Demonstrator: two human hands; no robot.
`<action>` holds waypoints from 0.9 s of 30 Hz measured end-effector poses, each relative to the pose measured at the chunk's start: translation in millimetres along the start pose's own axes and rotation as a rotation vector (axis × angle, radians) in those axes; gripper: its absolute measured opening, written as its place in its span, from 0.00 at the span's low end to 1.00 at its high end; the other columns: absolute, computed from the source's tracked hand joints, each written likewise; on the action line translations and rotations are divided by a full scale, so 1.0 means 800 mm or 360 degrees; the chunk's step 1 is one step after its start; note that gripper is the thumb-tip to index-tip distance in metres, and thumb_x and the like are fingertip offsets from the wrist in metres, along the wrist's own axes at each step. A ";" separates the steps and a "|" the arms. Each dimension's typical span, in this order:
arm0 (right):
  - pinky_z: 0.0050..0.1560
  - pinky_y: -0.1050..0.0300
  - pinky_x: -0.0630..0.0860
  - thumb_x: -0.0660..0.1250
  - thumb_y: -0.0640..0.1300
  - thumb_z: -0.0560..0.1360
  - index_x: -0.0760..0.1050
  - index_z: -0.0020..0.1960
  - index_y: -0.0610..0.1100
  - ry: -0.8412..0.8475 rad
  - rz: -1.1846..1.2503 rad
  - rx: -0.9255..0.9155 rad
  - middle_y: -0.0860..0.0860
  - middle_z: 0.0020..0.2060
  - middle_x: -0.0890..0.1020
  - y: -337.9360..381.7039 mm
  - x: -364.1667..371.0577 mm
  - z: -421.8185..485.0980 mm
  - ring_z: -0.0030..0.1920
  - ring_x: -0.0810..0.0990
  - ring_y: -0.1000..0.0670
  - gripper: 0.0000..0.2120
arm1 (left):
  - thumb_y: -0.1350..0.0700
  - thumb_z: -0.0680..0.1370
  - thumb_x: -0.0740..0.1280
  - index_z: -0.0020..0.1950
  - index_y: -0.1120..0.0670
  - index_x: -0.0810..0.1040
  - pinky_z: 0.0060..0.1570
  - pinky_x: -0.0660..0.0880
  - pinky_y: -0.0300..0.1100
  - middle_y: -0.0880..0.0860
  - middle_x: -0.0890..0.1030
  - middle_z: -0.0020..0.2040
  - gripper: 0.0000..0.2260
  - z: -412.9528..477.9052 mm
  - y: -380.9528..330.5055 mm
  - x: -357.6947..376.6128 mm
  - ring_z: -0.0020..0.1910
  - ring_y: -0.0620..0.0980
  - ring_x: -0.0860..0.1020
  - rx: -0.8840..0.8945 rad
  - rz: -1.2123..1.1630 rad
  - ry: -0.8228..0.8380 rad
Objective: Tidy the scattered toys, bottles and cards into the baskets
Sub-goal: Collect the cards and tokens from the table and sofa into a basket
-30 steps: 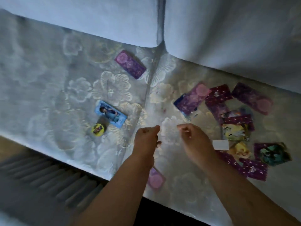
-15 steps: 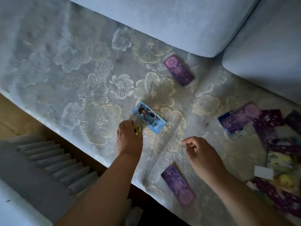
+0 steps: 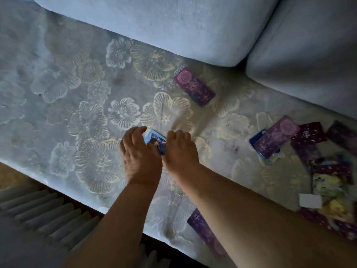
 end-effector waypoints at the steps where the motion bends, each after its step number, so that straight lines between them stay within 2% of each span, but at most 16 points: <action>1: 0.47 0.51 0.75 0.74 0.47 0.68 0.74 0.53 0.42 -0.0003 -0.0071 -0.0028 0.44 0.49 0.80 0.000 0.001 0.006 0.51 0.77 0.43 0.17 | 0.69 0.72 0.64 0.63 0.61 0.74 0.64 0.61 0.37 0.61 0.73 0.64 0.19 0.010 -0.009 0.002 0.66 0.61 0.70 0.0074 -0.0019 -0.0006; 3: 0.53 0.52 0.71 0.68 0.44 0.75 0.73 0.56 0.42 0.0042 0.0034 -0.0022 0.43 0.53 0.79 -0.017 -0.004 0.012 0.54 0.77 0.42 0.12 | 0.69 0.72 0.64 0.63 0.61 0.74 0.63 0.64 0.39 0.61 0.74 0.63 0.19 0.028 -0.023 0.009 0.64 0.61 0.72 0.0148 -0.0082 0.0038; 5: 0.53 0.53 0.69 0.64 0.44 0.78 0.73 0.58 0.40 0.0049 0.0364 0.0285 0.41 0.56 0.78 -0.069 -0.027 0.012 0.57 0.76 0.40 0.11 | 0.67 0.75 0.63 0.65 0.58 0.74 0.59 0.68 0.44 0.59 0.75 0.63 0.18 0.045 -0.043 0.031 0.61 0.59 0.75 0.0071 -0.0206 0.0189; 7: 0.49 0.54 0.67 0.63 0.46 0.79 0.74 0.56 0.37 -0.0132 0.0492 0.0634 0.38 0.55 0.79 -0.144 -0.064 -0.001 0.56 0.77 0.39 0.13 | 0.61 0.78 0.63 0.67 0.57 0.74 0.56 0.68 0.40 0.55 0.77 0.63 0.17 0.063 -0.065 0.060 0.60 0.55 0.76 -0.0181 -0.0255 0.0362; 9: 0.47 0.53 0.65 0.61 0.47 0.80 0.74 0.54 0.34 -0.0309 0.0538 0.0931 0.36 0.51 0.79 -0.211 -0.102 -0.025 0.55 0.77 0.37 0.15 | 0.54 0.80 0.63 0.67 0.58 0.74 0.59 0.70 0.40 0.57 0.78 0.63 0.17 0.084 -0.083 0.098 0.62 0.57 0.76 -0.0410 -0.0172 0.0531; 10: 0.45 0.52 0.65 0.60 0.47 0.80 0.75 0.53 0.34 -0.0367 0.0551 0.1045 0.37 0.48 0.79 -0.240 -0.116 -0.040 0.54 0.77 0.38 0.15 | 0.52 0.80 0.62 0.67 0.59 0.73 0.62 0.71 0.44 0.60 0.78 0.63 0.18 0.095 -0.093 0.119 0.64 0.59 0.75 -0.0461 -0.0088 0.0617; 11: 0.43 0.54 0.65 0.60 0.47 0.81 0.74 0.52 0.35 -0.0387 0.0572 0.1147 0.38 0.46 0.78 -0.260 -0.128 -0.052 0.53 0.78 0.38 0.14 | 0.49 0.80 0.62 0.68 0.60 0.73 0.64 0.71 0.49 0.62 0.77 0.65 0.20 0.108 -0.102 0.134 0.65 0.61 0.74 -0.0495 0.0023 0.0647; 13: 0.43 0.55 0.65 0.60 0.47 0.80 0.74 0.52 0.34 -0.0403 0.0496 0.1306 0.37 0.47 0.78 -0.295 -0.137 -0.065 0.53 0.78 0.38 0.15 | 0.41 0.78 0.63 0.70 0.61 0.69 0.66 0.69 0.51 0.61 0.74 0.67 0.29 0.127 -0.116 0.157 0.67 0.60 0.73 -0.0702 0.0030 0.0562; 15: 0.46 0.53 0.67 0.61 0.50 0.80 0.73 0.57 0.33 -0.0417 0.0321 0.1331 0.35 0.54 0.78 -0.310 -0.129 -0.064 0.56 0.77 0.36 0.19 | 0.40 0.77 0.65 0.74 0.61 0.61 0.69 0.63 0.50 0.60 0.68 0.71 0.35 0.135 -0.129 0.171 0.71 0.58 0.67 -0.0852 0.0028 0.0449; 17: 0.55 0.50 0.69 0.62 0.52 0.78 0.71 0.61 0.33 -0.0432 0.0178 0.1313 0.34 0.57 0.76 -0.311 -0.115 -0.057 0.59 0.74 0.36 0.23 | 0.46 0.79 0.64 0.77 0.60 0.56 0.71 0.58 0.49 0.59 0.64 0.74 0.32 0.133 -0.146 0.185 0.74 0.58 0.63 -0.0849 -0.0013 0.0384; 19: 0.63 0.47 0.66 0.64 0.53 0.77 0.69 0.63 0.34 -0.0449 0.0157 0.1311 0.35 0.59 0.74 -0.307 -0.103 -0.049 0.62 0.71 0.37 0.25 | 0.50 0.81 0.60 0.77 0.58 0.60 0.68 0.63 0.47 0.58 0.67 0.74 0.26 0.126 -0.145 0.194 0.72 0.56 0.66 -0.0824 -0.0153 0.0325; 21: 0.65 0.47 0.65 0.67 0.50 0.75 0.69 0.65 0.34 -0.0514 0.0292 0.1255 0.36 0.61 0.74 -0.301 -0.099 -0.041 0.63 0.70 0.37 0.25 | 0.51 0.79 0.64 0.70 0.55 0.71 0.54 0.71 0.43 0.56 0.76 0.66 0.20 0.117 -0.136 0.197 0.64 0.55 0.76 -0.0788 -0.0272 0.0333; 23: 0.63 0.48 0.69 0.68 0.46 0.74 0.69 0.65 0.36 -0.0585 0.0517 0.1184 0.38 0.61 0.75 -0.303 -0.100 -0.048 0.62 0.73 0.39 0.23 | 0.51 0.75 0.70 0.56 0.54 0.78 0.49 0.76 0.43 0.54 0.81 0.52 0.13 0.093 -0.134 0.190 0.52 0.54 0.80 -0.0698 -0.0330 0.0343; 25: 0.51 0.52 0.72 0.67 0.43 0.74 0.70 0.59 0.39 -0.0616 0.0735 0.1150 0.42 0.55 0.77 -0.310 -0.105 -0.066 0.55 0.77 0.41 0.16 | 0.52 0.75 0.70 0.54 0.56 0.80 0.47 0.77 0.44 0.53 0.81 0.47 0.11 0.058 -0.135 0.172 0.46 0.53 0.80 -0.0599 -0.0367 0.0333; 27: 0.43 0.58 0.69 0.67 0.41 0.75 0.66 0.53 0.43 -0.0648 0.0911 0.1160 0.47 0.48 0.76 -0.323 -0.114 -0.093 0.47 0.76 0.45 0.12 | 0.55 0.76 0.68 0.54 0.57 0.79 0.39 0.72 0.41 0.53 0.80 0.45 0.09 0.019 -0.129 0.157 0.43 0.53 0.78 -0.0554 -0.0432 0.0384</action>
Point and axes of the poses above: each hand's wrist, its own z-axis towards the middle knuckle, its own x-axis out of the palm, y = z × x, the point moved 6 cm from there along z, towards the middle knuckle
